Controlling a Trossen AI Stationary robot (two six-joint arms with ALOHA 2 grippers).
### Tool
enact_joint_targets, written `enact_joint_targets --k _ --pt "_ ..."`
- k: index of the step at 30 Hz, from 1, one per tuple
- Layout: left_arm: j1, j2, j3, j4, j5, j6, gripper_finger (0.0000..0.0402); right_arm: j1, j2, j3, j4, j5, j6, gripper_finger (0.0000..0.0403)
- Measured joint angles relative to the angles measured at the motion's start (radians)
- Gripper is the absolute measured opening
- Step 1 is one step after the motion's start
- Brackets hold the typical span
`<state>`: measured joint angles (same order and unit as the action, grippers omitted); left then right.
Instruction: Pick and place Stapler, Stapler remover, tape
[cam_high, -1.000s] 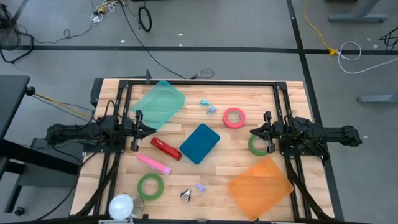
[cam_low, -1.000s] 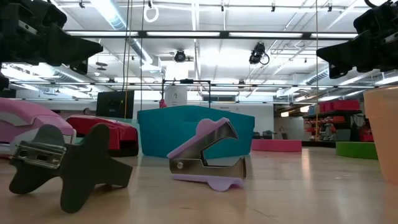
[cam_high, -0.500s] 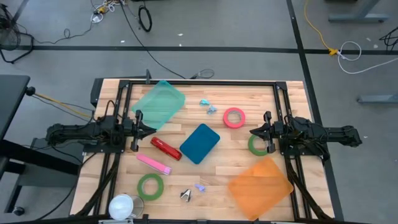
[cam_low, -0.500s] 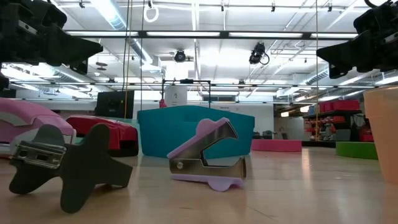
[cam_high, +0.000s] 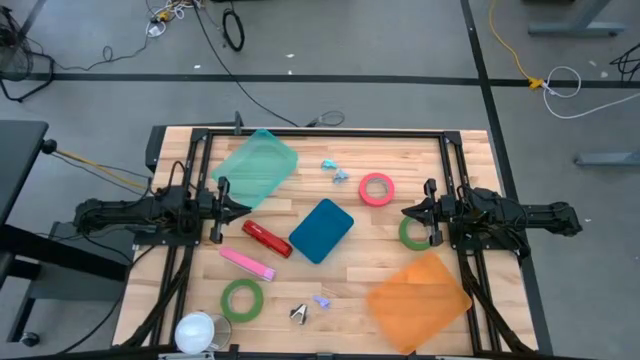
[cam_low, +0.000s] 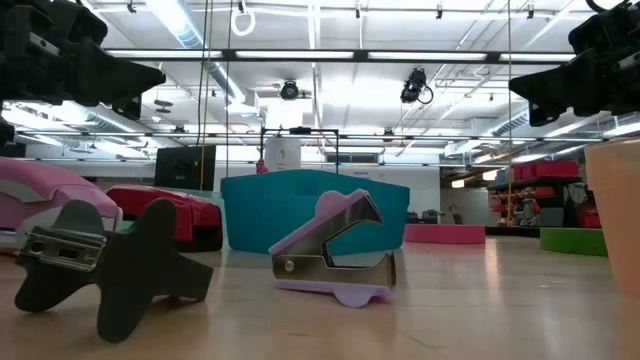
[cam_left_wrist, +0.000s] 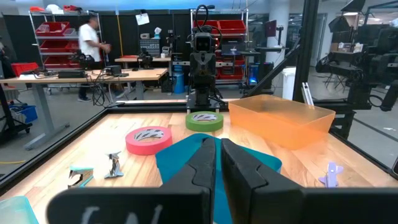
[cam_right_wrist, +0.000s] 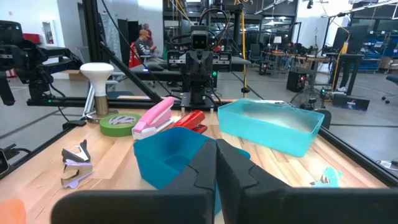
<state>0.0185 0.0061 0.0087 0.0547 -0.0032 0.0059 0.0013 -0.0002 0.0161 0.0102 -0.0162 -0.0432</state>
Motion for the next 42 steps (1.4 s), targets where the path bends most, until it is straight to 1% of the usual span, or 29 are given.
enact_joint_targets --k 31,39,42 --pt "0.000 0.000 0.000 0.000 0.000 0.000 0.0030 0.000 0.000 0.000 0.033 0.001 0.009 0.0011" --pt "0.000 0.000 0.000 0.000 0.000 0.000 0.0030 0.000 0.000 0.049 0.040 0.090 0.002 0.0011" --pt "0.000 0.000 0.000 0.000 0.000 0.000 0.0030 0.000 0.000 0.073 0.039 0.092 0.002 0.0011"
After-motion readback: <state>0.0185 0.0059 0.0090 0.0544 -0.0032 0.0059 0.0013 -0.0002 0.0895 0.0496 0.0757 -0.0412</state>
